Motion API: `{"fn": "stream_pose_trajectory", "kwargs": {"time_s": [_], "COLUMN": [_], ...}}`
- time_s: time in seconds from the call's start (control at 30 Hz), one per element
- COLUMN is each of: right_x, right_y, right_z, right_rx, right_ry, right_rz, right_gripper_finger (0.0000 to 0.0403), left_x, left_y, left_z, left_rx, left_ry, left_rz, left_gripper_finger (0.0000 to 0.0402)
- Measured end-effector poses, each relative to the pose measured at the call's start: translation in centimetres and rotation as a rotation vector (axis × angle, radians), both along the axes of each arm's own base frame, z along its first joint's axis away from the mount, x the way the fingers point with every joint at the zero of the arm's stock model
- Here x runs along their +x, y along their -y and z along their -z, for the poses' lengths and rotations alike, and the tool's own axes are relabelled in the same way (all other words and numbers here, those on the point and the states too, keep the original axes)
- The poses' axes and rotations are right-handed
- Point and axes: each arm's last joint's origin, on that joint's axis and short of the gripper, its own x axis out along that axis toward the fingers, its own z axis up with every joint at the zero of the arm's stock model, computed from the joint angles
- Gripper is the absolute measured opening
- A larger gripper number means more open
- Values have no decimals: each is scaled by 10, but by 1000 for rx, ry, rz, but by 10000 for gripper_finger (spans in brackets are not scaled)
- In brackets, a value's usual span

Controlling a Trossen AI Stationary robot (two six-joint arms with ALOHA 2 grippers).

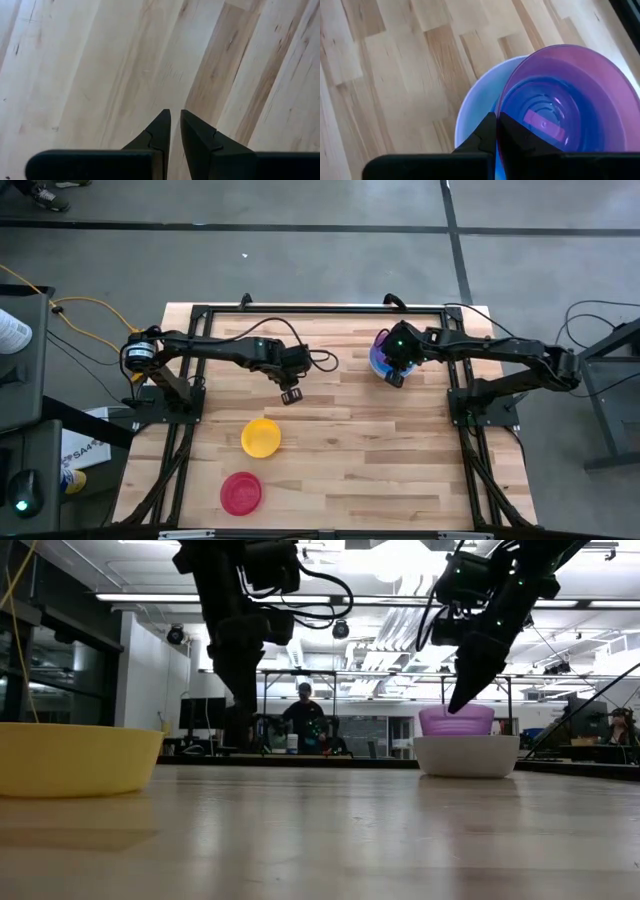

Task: Nest bowls inside each other
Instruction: Stack the purple bowl on the blue bowl

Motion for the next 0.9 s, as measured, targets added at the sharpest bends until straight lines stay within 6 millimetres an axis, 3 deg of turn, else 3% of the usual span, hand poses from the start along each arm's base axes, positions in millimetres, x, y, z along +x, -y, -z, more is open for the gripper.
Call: {"fn": "stream_pose_trajectory", "kwargs": {"time_s": [0.43,0.9], "right_x": [-8,-4], "right_y": [-3,-4], "right_z": [25,23], "right_rx": [30,54], "right_ry": [-13,41], "right_rz": [31,-7], "right_gripper_finger": [4,4], "left_x": [0,0], "left_y": [0,1], "left_z": [0,0], "left_rx": [-9,-37], "left_ry": [-4,2], "left_rz": [3,-18], "left_gripper_finger": [42,42]}}
